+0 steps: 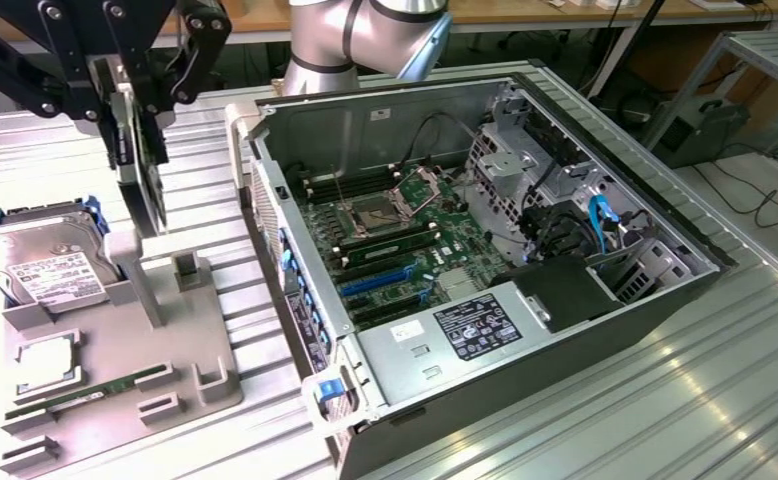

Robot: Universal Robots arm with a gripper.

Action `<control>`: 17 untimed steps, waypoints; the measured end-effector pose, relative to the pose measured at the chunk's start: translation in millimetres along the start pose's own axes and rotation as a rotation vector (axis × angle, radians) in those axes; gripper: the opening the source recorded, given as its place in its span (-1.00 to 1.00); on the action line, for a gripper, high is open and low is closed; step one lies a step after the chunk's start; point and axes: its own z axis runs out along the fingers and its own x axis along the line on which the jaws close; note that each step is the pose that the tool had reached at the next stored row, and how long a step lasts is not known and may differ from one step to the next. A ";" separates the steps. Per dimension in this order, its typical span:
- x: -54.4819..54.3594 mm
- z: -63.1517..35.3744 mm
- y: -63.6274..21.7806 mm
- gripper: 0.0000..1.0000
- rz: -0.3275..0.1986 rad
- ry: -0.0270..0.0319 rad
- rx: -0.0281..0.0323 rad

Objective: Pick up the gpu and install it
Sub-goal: 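Pick up the gpu and move the gpu toward the slot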

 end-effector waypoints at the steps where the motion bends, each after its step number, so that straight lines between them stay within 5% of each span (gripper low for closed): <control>1: 0.0 -1.0 0.0 -0.45 0.000 0.0001 0.0002; 17: -7.5 -3.0 0.1 -0.45 0.000 0.0000 0.0004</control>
